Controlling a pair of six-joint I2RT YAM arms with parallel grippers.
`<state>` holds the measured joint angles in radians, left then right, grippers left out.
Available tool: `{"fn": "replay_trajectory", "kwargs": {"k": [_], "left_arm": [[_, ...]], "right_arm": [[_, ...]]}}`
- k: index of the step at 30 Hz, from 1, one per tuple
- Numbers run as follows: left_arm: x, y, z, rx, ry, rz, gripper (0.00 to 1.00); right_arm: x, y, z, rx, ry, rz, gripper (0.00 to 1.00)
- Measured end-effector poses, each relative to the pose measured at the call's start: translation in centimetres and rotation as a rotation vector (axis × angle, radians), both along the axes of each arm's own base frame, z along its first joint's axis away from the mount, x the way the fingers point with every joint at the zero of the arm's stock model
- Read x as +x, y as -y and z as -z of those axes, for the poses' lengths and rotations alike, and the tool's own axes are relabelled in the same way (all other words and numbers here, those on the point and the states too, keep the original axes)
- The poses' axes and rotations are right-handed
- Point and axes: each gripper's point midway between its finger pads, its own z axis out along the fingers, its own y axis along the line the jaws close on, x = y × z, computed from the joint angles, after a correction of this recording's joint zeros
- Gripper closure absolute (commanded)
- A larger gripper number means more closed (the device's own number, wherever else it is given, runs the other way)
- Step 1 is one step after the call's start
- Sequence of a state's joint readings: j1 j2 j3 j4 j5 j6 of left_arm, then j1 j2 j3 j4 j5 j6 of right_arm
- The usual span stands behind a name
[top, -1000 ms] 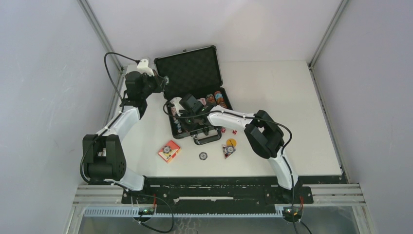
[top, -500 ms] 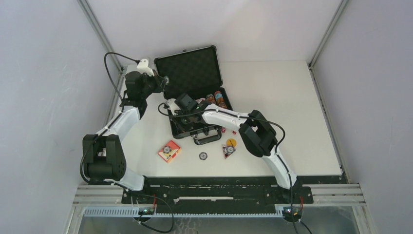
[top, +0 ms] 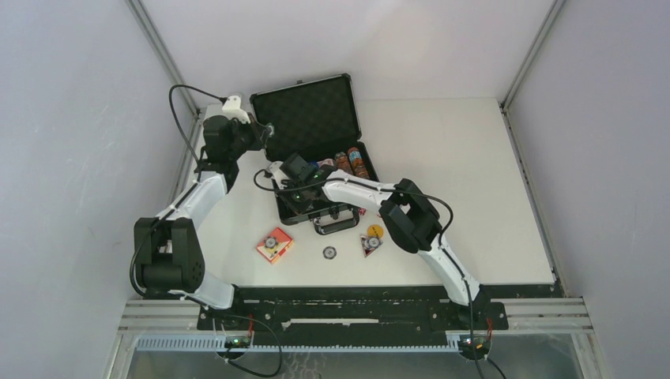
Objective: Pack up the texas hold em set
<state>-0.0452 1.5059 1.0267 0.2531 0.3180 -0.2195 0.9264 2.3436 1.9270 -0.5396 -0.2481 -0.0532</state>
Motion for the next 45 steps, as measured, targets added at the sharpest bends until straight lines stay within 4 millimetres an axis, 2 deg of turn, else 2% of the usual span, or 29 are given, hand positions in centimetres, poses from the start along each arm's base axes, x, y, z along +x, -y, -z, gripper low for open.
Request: {"fn": "replay_trajectory", "kwargs": {"k": [5, 20, 24, 29, 31, 41, 45], "left_arm": [[0.0, 0.0, 0.0, 0.000, 0.000, 0.000, 1.00], [0.0, 0.0, 0.1, 0.000, -0.002, 0.000, 1.00], [0.0, 0.0, 0.1, 0.000, -0.001, 0.000, 1.00], [0.0, 0.0, 0.1, 0.000, -0.002, 0.000, 1.00], [0.0, 0.0, 0.1, 0.000, -0.002, 0.000, 1.00], [0.0, 0.0, 0.1, 0.000, -0.003, 0.000, 1.00], [0.0, 0.1, 0.2, -0.002, -0.005, 0.007, 1.00]], "right_arm": [[1.0, -0.4, 1.0, -0.015, 0.039, 0.023, 1.00], [2.5, -0.3, 0.8, -0.041, 0.106, 0.107, 1.00], [3.0, -0.7, 0.0, -0.027, 0.131, 0.115, 1.00], [5.8, -1.2, -2.0, 0.015, 0.218, 0.175, 1.00], [6.1, -1.1, -2.3, 0.020, 0.221, 0.181, 1.00], [6.1, -1.1, -1.9, 0.026, 0.227, 0.188, 1.00], [5.7, 0.1, -1.0, 0.018, 0.227, 0.201, 0.96]]}}
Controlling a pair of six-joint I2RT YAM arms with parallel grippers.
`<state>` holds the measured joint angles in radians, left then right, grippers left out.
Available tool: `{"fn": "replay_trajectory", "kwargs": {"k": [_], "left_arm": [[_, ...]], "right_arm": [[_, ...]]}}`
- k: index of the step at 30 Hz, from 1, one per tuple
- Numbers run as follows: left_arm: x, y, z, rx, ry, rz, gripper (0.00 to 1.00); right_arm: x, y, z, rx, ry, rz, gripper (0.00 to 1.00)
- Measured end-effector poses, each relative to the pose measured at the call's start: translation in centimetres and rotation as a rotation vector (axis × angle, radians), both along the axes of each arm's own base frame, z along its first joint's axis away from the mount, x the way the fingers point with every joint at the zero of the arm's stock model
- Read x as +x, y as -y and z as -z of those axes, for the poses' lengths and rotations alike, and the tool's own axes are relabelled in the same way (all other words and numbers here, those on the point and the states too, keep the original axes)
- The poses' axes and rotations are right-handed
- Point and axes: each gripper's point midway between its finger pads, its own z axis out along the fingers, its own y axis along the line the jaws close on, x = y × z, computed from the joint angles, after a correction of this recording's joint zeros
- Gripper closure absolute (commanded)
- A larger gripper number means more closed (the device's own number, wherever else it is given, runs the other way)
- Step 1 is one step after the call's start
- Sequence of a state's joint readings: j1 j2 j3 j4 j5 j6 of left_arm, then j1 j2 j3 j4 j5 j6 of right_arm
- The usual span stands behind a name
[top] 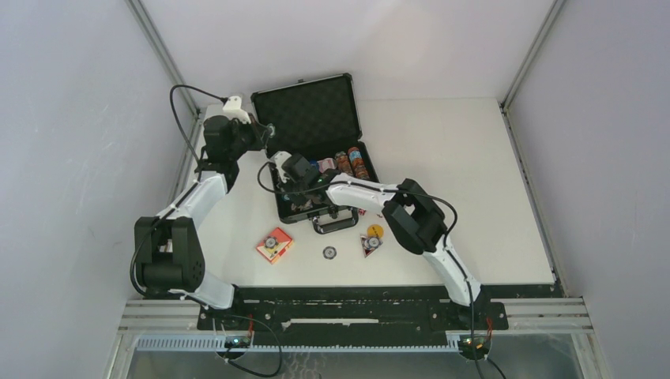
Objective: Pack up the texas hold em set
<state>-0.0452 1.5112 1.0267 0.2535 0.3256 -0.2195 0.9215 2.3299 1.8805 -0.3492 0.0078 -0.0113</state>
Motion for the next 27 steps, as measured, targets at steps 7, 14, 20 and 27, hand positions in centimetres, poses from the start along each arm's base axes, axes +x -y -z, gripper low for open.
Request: {"fn": "replay_trajectory", "kwargs": {"k": [7, 14, 20, 27], "left_arm": [[-0.4, 0.8, 0.6, -0.008, 0.014, 0.041, 1.00], [-0.7, 1.0, 1.2, -0.004, 0.006, 0.046, 1.00], [-0.8, 1.0, 0.9, 0.001, 0.014, 0.046, 1.00], [-0.8, 1.0, 0.9, 0.002, 0.014, 0.044, 1.00]], "right_arm": [[-0.8, 1.8, -3.0, 0.081, 0.013, 0.032, 0.80], [0.1, 1.7, -5.3, 0.139, 0.040, 0.038, 0.83], [-0.6, 1.4, -4.8, 0.120, -0.002, 0.006, 0.96], [-3.0, 0.9, -3.2, 0.076, -0.067, -0.051, 1.00]]}}
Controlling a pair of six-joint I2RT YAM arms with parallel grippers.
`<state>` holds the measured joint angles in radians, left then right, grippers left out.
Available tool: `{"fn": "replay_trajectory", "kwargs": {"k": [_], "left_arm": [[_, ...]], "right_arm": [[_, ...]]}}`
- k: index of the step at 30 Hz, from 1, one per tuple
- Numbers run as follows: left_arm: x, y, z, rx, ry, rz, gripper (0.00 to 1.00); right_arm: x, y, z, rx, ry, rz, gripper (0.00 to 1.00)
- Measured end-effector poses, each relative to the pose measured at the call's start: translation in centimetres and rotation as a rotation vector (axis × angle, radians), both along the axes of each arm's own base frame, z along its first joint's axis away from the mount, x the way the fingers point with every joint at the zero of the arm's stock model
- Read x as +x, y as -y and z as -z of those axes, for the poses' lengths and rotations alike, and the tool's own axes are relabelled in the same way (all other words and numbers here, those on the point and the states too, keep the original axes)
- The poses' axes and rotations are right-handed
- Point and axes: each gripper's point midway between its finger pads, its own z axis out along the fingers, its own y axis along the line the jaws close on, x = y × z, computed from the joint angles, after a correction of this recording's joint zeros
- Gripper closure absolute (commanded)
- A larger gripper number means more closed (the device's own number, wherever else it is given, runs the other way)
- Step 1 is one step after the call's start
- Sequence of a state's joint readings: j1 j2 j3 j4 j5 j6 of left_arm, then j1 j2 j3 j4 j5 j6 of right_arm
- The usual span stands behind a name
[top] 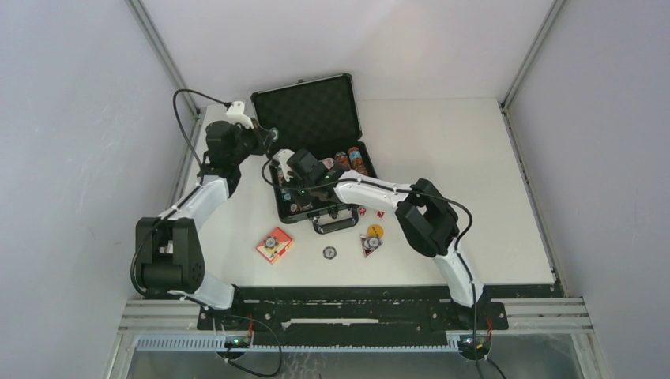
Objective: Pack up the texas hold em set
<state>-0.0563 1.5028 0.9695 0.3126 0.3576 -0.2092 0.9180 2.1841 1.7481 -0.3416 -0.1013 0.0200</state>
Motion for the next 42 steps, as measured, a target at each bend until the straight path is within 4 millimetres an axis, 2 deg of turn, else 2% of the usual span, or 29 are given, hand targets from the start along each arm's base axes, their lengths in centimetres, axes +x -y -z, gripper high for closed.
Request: {"fn": "replay_trajectory", "kwargs": {"k": [8, 14, 23, 30, 31, 36, 38, 41, 42], "left_arm": [[0.0, -0.1, 0.0, 0.001, 0.000, -0.006, 1.00], [0.1, -0.2, 0.0, 0.002, 0.000, -0.010, 1.00], [0.1, -0.2, 0.0, 0.003, 0.000, -0.013, 1.00], [0.1, -0.2, 0.0, 0.004, 0.000, -0.013, 1.00], [0.1, -0.2, 0.0, 0.004, 0.000, -0.013, 1.00], [0.1, -0.2, 0.0, 0.003, 0.000, -0.013, 1.00], [0.1, -0.2, 0.0, 0.003, 0.000, -0.013, 1.00], [0.1, -0.2, 0.0, 0.003, 0.000, -0.013, 1.00], [0.1, -0.2, 0.0, 0.003, 0.000, -0.013, 1.00]], "right_arm": [[-1.6, 0.5, 2.8, -0.057, -0.076, -0.034, 1.00], [-1.7, 0.0, 3.3, -0.050, -0.086, -0.050, 1.00], [-0.3, -1.5, 4.8, -0.050, -0.096, -0.047, 1.00], [1.0, -1.3, 4.3, -0.049, -0.089, -0.024, 1.00], [1.1, -1.1, 4.1, -0.046, -0.085, -0.021, 0.97], [0.4, 0.3, 2.3, -0.039, -0.074, -0.007, 0.68], [0.3, 0.5, 1.3, -0.029, -0.063, -0.001, 0.64], [0.5, 0.4, 0.2, -0.015, -0.047, 0.001, 0.64], [0.4, 0.4, 0.1, -0.014, -0.046, 0.001, 0.61]]}}
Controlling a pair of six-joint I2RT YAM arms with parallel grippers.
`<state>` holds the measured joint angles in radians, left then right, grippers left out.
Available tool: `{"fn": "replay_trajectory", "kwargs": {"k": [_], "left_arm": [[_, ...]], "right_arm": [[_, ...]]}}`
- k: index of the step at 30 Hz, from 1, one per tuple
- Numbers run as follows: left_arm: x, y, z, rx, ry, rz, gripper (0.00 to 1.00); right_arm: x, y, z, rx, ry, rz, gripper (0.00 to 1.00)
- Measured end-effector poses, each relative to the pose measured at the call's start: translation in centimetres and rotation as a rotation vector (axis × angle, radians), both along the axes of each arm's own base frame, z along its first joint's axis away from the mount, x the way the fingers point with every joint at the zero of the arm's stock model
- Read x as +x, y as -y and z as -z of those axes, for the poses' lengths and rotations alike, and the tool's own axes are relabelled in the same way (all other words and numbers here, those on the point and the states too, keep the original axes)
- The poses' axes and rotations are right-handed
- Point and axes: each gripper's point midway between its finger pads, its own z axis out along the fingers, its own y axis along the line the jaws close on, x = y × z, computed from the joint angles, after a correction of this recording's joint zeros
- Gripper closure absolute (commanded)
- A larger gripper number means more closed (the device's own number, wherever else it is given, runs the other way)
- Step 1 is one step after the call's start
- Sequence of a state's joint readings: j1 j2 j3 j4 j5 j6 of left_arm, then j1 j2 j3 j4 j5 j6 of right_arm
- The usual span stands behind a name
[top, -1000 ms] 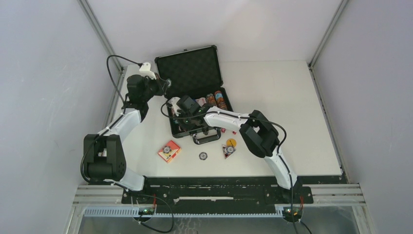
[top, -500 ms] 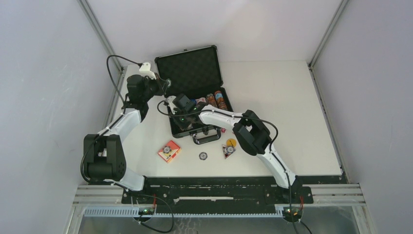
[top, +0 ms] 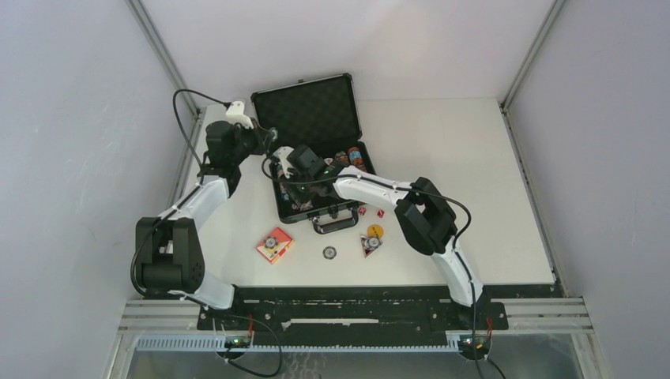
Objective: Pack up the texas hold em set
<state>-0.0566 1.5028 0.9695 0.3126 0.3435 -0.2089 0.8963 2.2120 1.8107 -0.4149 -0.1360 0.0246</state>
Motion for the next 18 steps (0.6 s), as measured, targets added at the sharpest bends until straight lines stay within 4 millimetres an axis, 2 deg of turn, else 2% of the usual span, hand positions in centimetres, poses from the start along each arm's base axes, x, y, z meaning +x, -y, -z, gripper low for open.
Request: {"fn": "replay_trajectory", "kwargs": {"k": [3, 5, 18], "left_arm": [[0.0, 0.0, 0.0, 0.000, 0.000, 0.000, 1.00], [0.0, 0.0, 0.0, 0.000, 0.000, 0.000, 1.00], [0.0, 0.0, 0.0, 0.000, 0.000, 0.000, 1.00]], "right_arm": [[-0.3, 0.2, 0.3, -0.015, -0.012, -0.002, 0.41], [-0.8, 0.6, 0.6, -0.034, -0.030, -0.003, 0.38], [-2.1, 0.5, 0.9, -0.033, -0.114, 0.018, 0.53]]}}
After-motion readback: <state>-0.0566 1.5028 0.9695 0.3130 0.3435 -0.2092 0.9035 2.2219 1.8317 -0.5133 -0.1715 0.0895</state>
